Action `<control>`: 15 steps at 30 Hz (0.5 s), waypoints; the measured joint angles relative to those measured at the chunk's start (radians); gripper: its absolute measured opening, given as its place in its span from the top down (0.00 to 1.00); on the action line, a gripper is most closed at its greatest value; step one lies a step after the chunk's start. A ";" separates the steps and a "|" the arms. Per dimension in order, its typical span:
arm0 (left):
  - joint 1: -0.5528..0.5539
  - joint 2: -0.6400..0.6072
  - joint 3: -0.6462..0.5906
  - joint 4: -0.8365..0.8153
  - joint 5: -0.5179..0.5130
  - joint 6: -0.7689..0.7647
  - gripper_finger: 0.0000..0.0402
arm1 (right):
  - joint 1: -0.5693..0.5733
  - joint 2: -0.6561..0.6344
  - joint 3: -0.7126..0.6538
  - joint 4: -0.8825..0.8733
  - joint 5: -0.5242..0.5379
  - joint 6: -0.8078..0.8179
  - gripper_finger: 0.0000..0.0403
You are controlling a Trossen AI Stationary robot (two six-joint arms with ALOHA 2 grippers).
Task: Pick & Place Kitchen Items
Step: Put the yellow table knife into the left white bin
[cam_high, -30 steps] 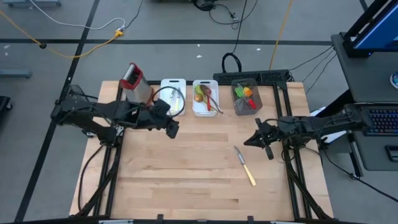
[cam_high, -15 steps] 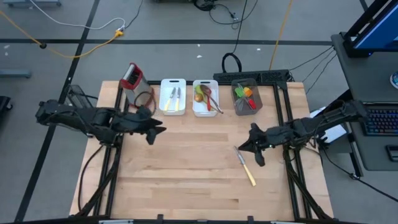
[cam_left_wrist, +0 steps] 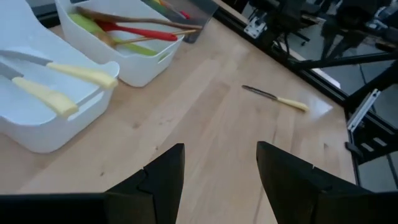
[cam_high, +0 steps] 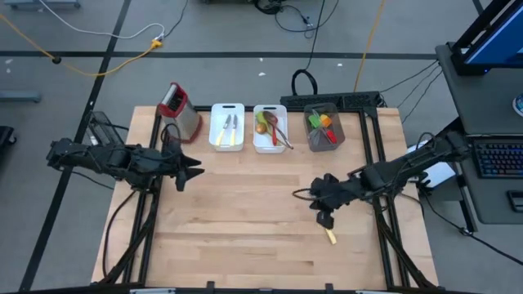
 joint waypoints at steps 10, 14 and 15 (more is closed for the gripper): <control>-0.001 -0.162 -0.077 -0.002 0.010 0.059 0.50 | 0.000 0.223 0.136 -0.207 -0.246 0.253 1.00; -0.001 -0.194 -0.079 -0.010 -0.002 0.087 0.50 | -0.013 0.281 0.137 -0.266 -0.336 0.291 1.00; -0.001 -0.195 -0.079 -0.009 -0.006 0.091 0.50 | -0.018 0.290 0.137 -0.281 -0.355 0.298 1.00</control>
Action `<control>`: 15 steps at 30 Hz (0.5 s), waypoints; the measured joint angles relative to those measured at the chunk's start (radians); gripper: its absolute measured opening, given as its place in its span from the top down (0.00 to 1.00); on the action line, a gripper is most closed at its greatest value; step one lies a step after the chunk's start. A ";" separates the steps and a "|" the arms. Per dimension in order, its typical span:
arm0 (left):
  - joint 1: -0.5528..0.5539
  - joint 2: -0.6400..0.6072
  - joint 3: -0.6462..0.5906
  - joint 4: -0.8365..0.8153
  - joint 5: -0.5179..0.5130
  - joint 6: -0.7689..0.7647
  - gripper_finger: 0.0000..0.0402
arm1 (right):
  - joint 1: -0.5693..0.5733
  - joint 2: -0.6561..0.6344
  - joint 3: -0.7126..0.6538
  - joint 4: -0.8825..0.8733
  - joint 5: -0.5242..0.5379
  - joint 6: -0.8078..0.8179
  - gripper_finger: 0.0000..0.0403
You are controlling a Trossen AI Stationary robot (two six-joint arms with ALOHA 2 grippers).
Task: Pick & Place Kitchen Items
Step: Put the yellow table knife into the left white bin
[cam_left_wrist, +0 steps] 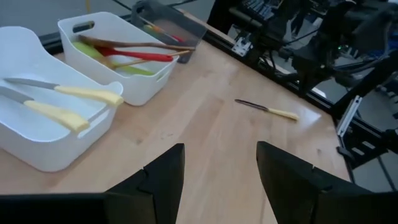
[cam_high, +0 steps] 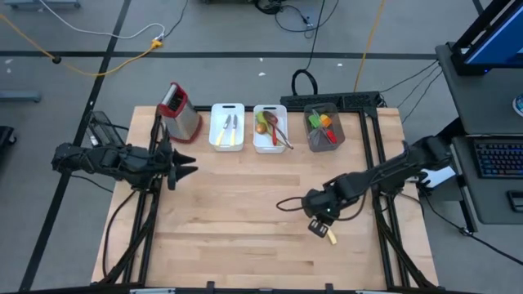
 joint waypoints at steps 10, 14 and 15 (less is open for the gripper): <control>0.000 -0.001 0.000 -0.018 -0.020 -0.010 0.50 | -0.058 -0.021 -0.026 -0.055 -0.028 0.027 1.00; 0.000 -0.001 0.000 -0.019 -0.020 -0.016 0.50 | -0.083 -0.048 -0.047 -0.072 -0.028 0.040 0.97; 0.000 -0.001 0.000 -0.019 -0.020 -0.017 0.50 | -0.088 -0.057 -0.050 -0.072 -0.028 0.040 0.96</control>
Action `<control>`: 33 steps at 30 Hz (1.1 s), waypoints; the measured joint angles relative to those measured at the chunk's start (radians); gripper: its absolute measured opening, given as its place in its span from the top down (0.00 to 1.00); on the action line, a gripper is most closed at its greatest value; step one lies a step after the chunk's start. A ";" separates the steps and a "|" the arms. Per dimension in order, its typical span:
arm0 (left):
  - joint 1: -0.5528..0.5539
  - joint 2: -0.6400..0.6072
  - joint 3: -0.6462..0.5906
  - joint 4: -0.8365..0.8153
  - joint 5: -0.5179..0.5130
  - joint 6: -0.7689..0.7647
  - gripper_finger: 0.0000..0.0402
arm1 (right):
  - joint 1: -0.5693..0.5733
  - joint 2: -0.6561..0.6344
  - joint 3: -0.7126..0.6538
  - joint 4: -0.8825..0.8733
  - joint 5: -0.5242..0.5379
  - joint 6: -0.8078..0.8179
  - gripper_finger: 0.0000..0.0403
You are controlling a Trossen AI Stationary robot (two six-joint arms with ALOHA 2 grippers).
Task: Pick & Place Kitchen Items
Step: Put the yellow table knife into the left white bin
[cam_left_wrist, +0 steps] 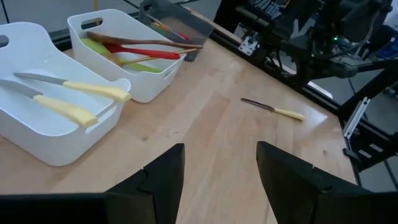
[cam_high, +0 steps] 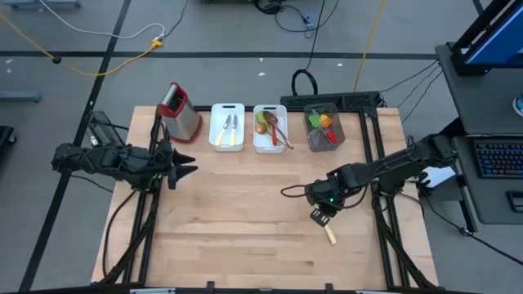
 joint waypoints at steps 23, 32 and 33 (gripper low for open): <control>0.000 0.000 0.000 -0.002 0.000 -0.027 0.50 | 0.013 -0.030 -0.005 0.041 0.072 0.155 0.59; -0.014 0.000 0.000 0.019 0.060 0.113 0.50 | 0.053 -0.030 -0.005 0.076 0.190 0.200 0.61; -0.016 0.000 0.000 0.024 0.071 0.126 0.50 | 0.054 -0.030 -0.005 0.076 0.196 0.210 0.61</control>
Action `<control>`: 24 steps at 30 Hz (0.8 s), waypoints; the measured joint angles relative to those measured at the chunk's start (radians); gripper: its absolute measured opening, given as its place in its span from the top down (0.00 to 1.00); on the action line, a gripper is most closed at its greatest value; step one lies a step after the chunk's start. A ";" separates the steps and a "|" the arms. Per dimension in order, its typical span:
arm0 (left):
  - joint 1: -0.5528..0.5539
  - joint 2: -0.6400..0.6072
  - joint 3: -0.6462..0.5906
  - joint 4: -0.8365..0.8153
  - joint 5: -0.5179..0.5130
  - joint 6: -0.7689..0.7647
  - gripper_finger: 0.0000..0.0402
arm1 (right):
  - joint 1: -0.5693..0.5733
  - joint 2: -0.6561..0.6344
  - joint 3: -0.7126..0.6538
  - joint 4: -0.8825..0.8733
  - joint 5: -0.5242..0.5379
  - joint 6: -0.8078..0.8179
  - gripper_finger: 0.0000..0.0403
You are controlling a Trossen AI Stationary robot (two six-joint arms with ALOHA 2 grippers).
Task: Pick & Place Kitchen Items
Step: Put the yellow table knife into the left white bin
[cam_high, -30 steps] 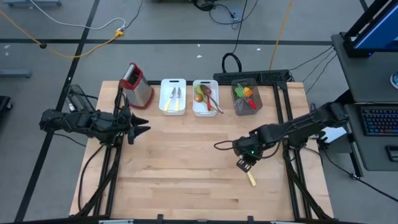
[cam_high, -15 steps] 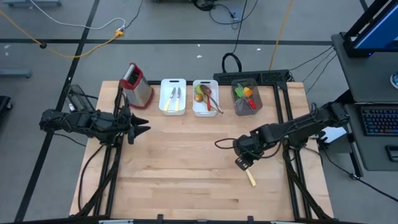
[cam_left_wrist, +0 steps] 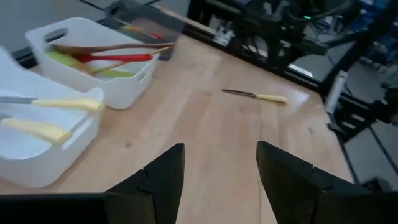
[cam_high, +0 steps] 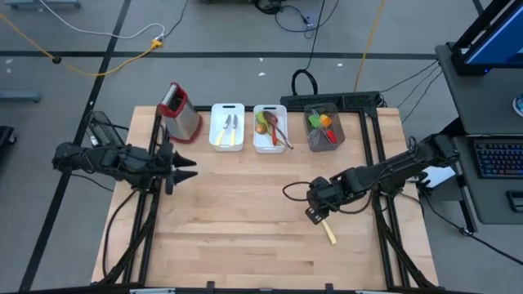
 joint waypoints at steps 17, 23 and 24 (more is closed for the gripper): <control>-0.116 -0.179 -0.191 0.218 0.067 0.110 0.50 | 0.006 0.005 -0.010 0.027 0.014 0.017 0.61; -0.141 -0.270 -0.213 0.199 0.106 0.148 0.50 | 0.013 0.005 -0.114 0.126 -0.014 0.078 0.62; -0.141 -0.278 -0.213 0.192 0.106 0.148 0.50 | 0.013 0.005 -0.134 0.153 -0.015 0.081 0.62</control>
